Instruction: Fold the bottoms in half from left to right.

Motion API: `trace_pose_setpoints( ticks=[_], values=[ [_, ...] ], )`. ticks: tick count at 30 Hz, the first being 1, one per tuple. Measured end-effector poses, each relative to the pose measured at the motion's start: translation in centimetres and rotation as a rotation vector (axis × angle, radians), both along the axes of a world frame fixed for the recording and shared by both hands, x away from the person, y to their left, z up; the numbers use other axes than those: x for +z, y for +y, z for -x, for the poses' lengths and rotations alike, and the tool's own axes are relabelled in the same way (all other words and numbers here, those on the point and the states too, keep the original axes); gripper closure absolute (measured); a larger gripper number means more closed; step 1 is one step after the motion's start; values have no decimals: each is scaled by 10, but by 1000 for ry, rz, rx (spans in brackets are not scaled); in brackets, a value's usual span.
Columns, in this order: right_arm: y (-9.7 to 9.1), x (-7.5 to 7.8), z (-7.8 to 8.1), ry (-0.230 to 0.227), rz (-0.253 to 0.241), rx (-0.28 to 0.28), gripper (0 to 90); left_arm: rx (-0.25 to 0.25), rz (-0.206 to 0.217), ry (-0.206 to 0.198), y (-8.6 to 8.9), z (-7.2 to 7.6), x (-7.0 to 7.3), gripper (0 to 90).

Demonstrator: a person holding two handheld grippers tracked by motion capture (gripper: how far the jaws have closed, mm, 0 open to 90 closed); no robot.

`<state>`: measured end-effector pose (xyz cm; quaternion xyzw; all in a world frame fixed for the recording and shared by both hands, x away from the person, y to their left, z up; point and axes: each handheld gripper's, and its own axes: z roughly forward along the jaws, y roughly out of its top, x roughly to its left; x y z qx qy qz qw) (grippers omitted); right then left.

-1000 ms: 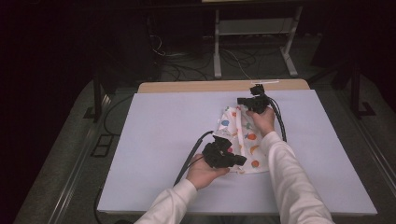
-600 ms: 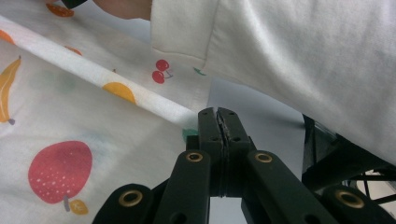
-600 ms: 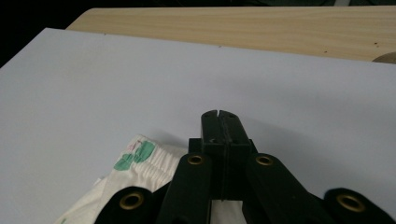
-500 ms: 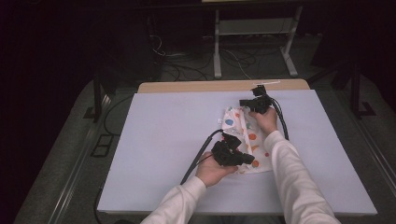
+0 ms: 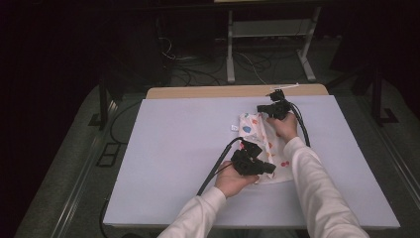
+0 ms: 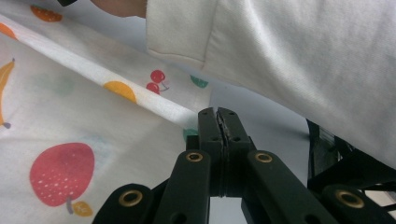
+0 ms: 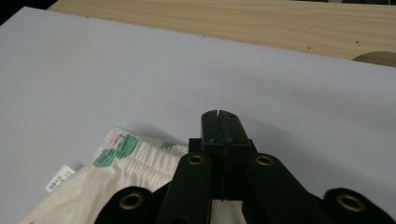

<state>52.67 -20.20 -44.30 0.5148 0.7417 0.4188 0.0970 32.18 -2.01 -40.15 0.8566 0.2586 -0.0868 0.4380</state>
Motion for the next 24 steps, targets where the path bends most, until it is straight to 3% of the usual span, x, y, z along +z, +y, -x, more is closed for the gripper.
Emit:
trace_pose_setpoints(
  ticks=[16,17,21,24],
  values=[
    [-13,4,1,-20,14,5,890,12,47,16,-22,-10,-13,888],
    [-16,6,3,-20,4,8,874,13,49,16,-24,-10,-13,888],
    [-23,16,9,-49,-15,-17,630,12,61,12,-29,-11,-12,888],
    [-30,21,14,-63,-37,-25,518,14,64,10,-34,-11,-12,888]
  ],
)
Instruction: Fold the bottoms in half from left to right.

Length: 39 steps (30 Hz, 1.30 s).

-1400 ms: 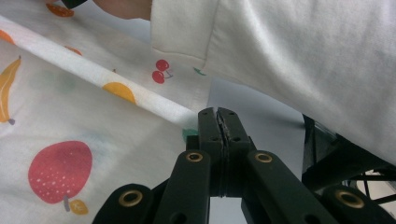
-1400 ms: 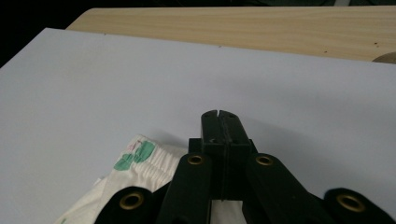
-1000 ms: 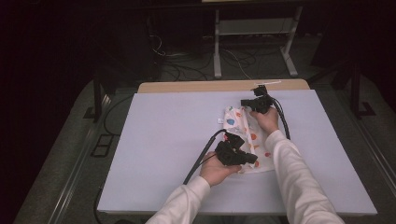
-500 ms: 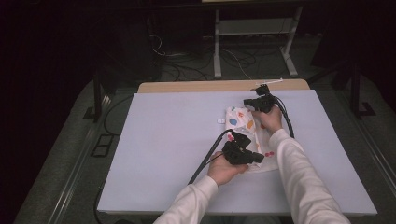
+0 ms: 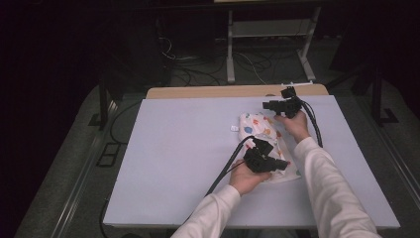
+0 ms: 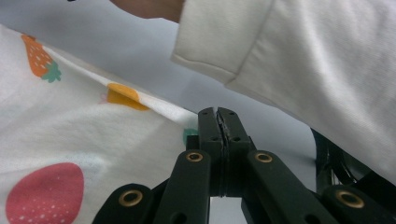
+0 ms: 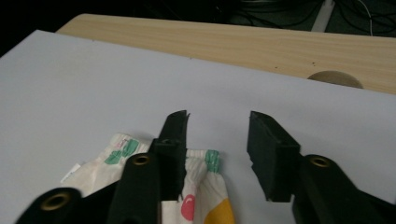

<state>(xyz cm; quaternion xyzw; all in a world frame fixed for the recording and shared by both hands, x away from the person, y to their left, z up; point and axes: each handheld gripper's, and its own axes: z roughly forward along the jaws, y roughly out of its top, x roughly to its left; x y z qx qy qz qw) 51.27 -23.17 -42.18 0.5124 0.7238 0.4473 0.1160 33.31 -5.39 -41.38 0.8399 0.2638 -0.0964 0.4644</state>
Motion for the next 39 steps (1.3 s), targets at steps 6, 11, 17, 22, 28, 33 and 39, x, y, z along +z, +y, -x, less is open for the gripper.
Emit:
trace_pose_setpoints(
  ticks=[6,11,17,22,28,33,39],
  values=[
    [-9,4,9,-11,-11,18,244,-6,7,3,-10,-1,-1,888],
    [-14,4,17,-5,-10,38,139,-15,5,-2,-18,-3,0,888],
    [-22,2,22,9,-17,40,94,-13,3,5,-27,-6,0,888],
    [-29,2,26,8,-33,25,94,-20,-10,1,-35,-10,0,888],
    [-36,-3,30,20,-45,10,88,-26,-31,13,-44,-13,-7,887],
    [-39,-6,35,23,-46,10,78,-39,-80,42,-50,-13,-18,878],
    [-38,-2,43,3,-50,19,72,-30,-83,51,-51,-11,-21,676]
  ],
)
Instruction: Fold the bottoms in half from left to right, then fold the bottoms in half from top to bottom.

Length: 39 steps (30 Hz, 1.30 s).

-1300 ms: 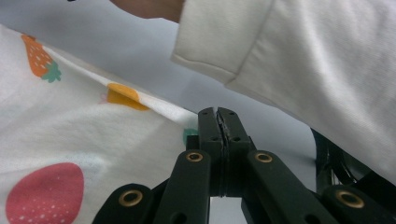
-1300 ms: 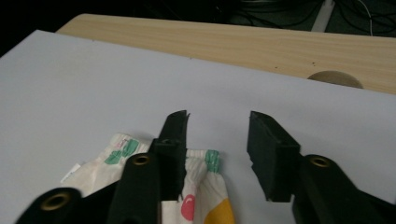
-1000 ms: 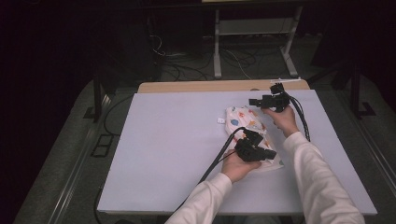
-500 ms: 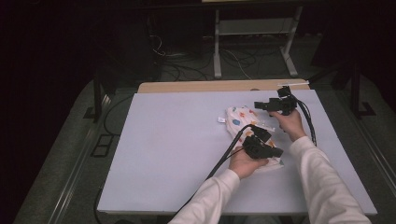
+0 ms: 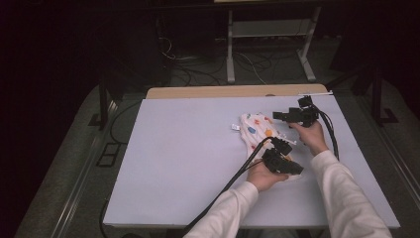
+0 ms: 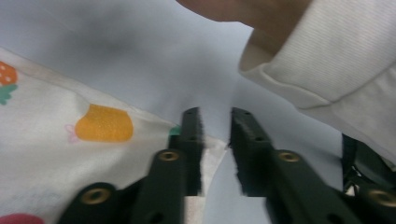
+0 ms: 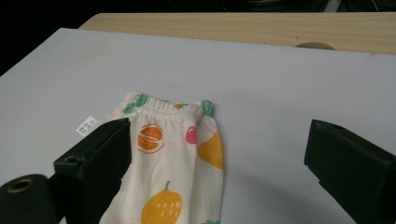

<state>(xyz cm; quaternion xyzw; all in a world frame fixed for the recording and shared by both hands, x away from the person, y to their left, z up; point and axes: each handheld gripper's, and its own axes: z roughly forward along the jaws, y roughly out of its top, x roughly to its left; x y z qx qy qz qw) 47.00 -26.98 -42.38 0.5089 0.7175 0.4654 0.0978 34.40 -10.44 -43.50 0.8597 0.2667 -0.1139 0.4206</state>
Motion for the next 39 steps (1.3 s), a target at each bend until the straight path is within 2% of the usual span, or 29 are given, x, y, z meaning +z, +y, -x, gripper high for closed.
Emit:
trace_pose_setpoints(
  ticks=[4,8,10,13,21,25,31,39],
  values=[
    [2,3,5,-11,0,6,61,25,35,-20,5,2,4,472],
    [3,5,9,-19,1,12,46,30,58,-20,13,1,8,330],
    [4,5,11,-24,4,16,43,40,91,-26,20,-1,11,284],
    [5,6,14,-27,5,21,38,54,112,-40,27,-4,16,213],
    [6,9,21,-39,-2,35,30,136,110,-125,50,-14,31,25],
    [6,10,23,-40,-3,39,26,163,97,-150,58,-18,34,0],
    [6,8,26,-42,9,46,10,165,86,-180,64,-23,34,0],
    [4,8,27,-21,15,74,0,171,58,-200,73,-30,33,0]
  ],
)
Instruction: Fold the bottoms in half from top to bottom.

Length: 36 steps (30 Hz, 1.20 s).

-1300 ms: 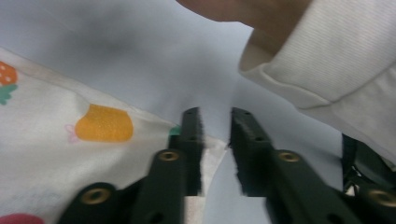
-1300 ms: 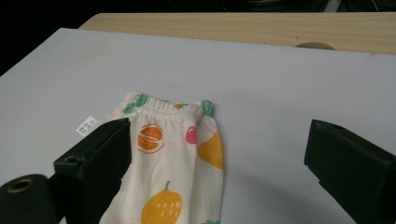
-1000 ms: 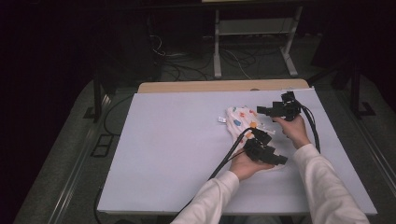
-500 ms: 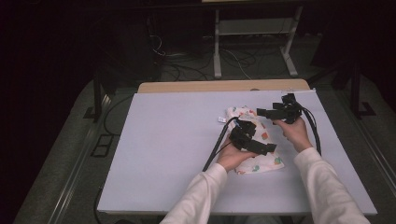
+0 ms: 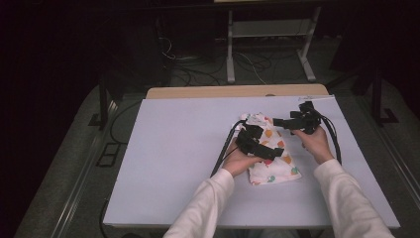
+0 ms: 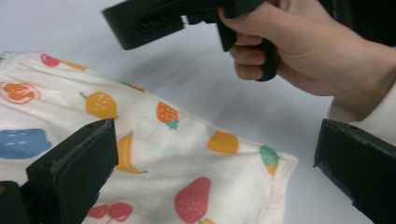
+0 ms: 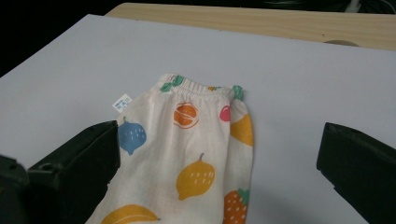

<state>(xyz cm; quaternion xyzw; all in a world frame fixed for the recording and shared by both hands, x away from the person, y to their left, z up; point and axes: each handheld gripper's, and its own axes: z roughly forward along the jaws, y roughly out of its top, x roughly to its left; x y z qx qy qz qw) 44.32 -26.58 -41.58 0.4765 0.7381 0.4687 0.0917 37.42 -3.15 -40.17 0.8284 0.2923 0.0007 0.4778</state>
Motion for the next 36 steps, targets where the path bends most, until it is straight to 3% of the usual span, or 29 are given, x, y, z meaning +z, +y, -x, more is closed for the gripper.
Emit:
trace_pose_setpoints(
  ticks=[11,22,36],
  values=[
    [0,-4,2,-8,30,35,0,31,-10,-1,17,-15,-1,0],
    [3,-8,-1,-1,25,52,0,62,-16,5,37,-36,1,0],
    [2,1,-4,-9,44,62,0,126,-20,6,61,-63,9,0]
  ],
)
